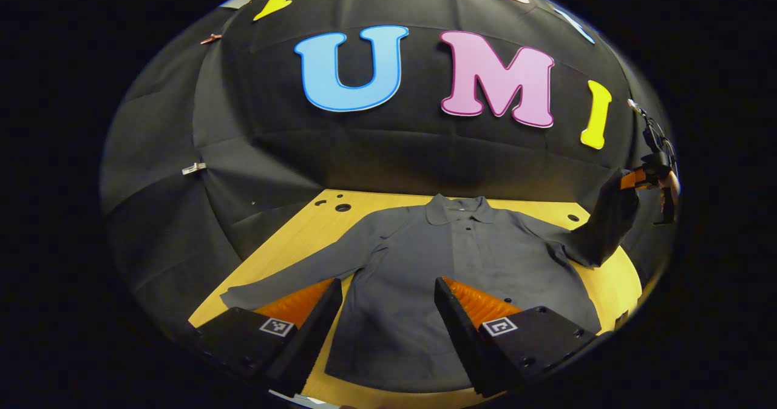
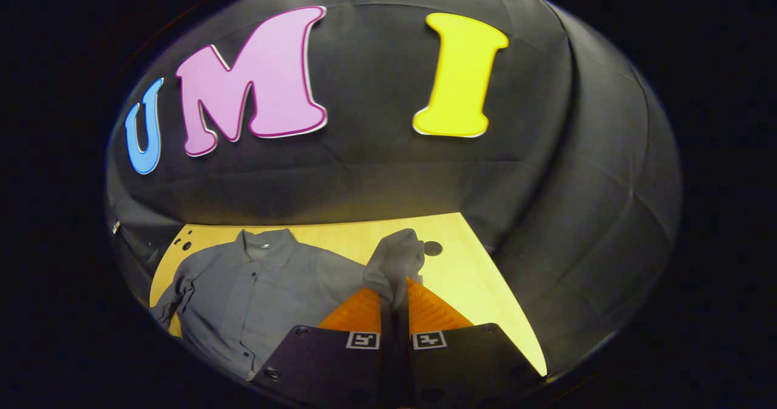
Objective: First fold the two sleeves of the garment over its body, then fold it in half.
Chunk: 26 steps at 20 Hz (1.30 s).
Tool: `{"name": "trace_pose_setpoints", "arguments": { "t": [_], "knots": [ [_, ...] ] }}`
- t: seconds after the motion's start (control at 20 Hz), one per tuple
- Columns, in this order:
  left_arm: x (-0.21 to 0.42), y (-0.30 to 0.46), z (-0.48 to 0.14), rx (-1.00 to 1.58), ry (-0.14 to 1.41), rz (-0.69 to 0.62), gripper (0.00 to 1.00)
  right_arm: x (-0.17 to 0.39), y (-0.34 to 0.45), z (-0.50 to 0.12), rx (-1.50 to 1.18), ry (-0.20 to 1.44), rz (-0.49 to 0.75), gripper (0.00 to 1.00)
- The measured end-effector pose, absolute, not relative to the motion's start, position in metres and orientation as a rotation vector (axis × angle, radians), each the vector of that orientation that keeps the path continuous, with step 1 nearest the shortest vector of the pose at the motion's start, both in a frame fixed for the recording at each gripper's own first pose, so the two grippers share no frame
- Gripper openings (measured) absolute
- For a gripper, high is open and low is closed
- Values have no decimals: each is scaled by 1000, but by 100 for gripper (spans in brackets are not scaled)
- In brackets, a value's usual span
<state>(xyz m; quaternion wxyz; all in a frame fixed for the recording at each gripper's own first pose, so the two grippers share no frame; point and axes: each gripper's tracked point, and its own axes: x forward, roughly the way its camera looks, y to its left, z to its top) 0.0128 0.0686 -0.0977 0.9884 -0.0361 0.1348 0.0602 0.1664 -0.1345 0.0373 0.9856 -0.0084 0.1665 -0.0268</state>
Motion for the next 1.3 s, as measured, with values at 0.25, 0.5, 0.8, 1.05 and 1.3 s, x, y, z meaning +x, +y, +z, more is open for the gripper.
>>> {"name": "trace_pose_setpoints", "arguments": {
  "t": [0.25, 0.5, 0.8, 1.05, 1.3],
  "knots": [
    [4, 89, -94, -48, 245, 159, 97, 183, -60, 41, -35, 328, 51, 5],
    [-1, 112, -101, -79, 255, 212, 96, 189, 34, 29, -102, 351, 199, 5],
    [-8, 151, -108, -104, 254, 297, 97, 182, 147, -8, -179, 416, 372, 5],
    [-20, 180, -130, -149, 298, 371, 96, 173, 237, -49, -225, 461, 489, 5],
    [-35, 208, -152, -163, 339, 442, 97, 175, 309, -86, -220, 519, 553, 5]
  ]
}}
